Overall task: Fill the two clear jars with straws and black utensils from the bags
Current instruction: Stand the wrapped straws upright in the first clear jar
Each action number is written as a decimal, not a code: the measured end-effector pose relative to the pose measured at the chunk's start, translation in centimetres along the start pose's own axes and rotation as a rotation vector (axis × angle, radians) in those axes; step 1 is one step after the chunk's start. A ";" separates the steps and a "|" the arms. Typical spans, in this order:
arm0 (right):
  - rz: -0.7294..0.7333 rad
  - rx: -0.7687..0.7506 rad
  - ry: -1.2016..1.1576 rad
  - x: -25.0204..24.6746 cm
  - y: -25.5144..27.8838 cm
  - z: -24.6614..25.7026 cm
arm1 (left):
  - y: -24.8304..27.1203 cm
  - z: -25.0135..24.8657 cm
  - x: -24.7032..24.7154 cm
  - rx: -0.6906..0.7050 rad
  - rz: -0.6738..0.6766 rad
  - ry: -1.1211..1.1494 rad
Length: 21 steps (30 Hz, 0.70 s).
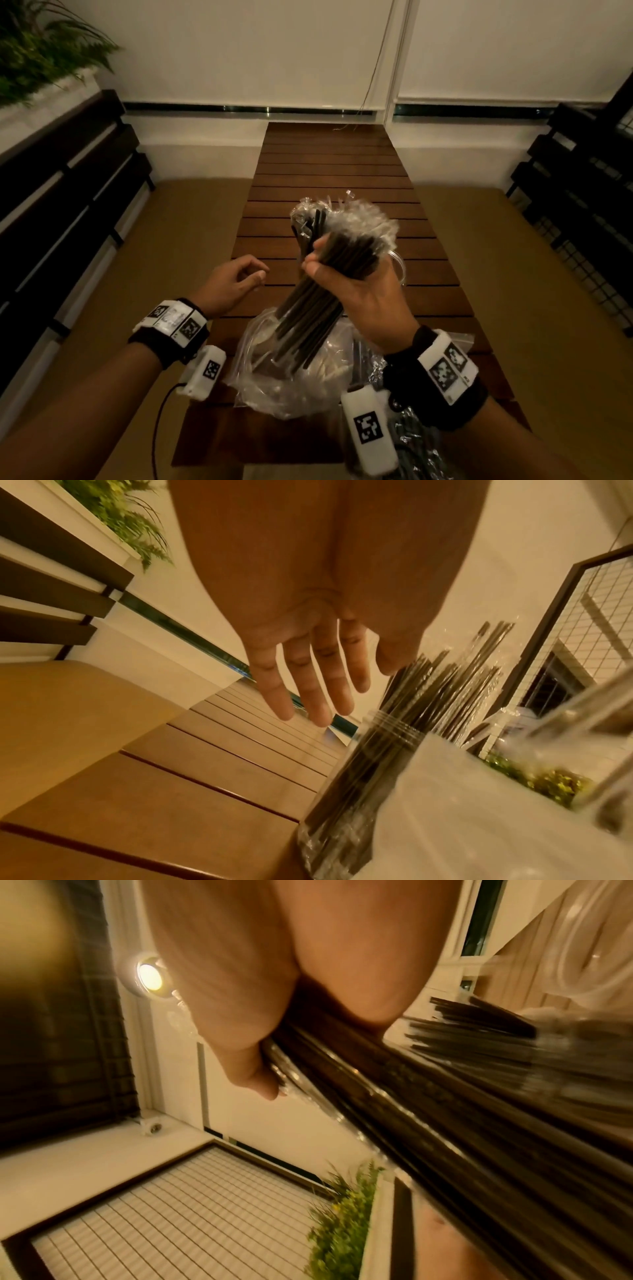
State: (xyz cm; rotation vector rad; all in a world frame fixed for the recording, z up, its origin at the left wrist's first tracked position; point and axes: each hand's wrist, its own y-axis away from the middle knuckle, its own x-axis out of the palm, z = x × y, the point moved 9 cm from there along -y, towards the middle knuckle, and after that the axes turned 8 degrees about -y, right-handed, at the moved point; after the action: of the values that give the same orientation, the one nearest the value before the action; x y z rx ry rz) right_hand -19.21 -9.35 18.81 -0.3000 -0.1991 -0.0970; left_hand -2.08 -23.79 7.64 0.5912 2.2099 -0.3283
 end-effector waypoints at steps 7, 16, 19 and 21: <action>-0.143 -0.152 -0.044 -4.9 -2.5 8.3 | -5.1 -0.7 4.2 0.015 0.220 0.048; -0.266 -0.198 0.112 -9.3 -4.2 9.1 | -9.5 -4.2 6.1 0.123 0.419 0.231; -0.270 -0.164 0.125 -9.0 -4.6 8.0 | -10.1 -4.4 7.0 0.165 0.461 0.200; -0.268 -0.152 0.139 -8.6 -5.1 7.3 | -10.5 -4.1 6.9 0.163 0.439 0.177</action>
State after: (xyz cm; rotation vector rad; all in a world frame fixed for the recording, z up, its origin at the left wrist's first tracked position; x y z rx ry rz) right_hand -29.59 -11.43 25.29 -0.4151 -0.0926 -0.3983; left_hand -14.08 -28.98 5.37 1.2095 2.1557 -0.2319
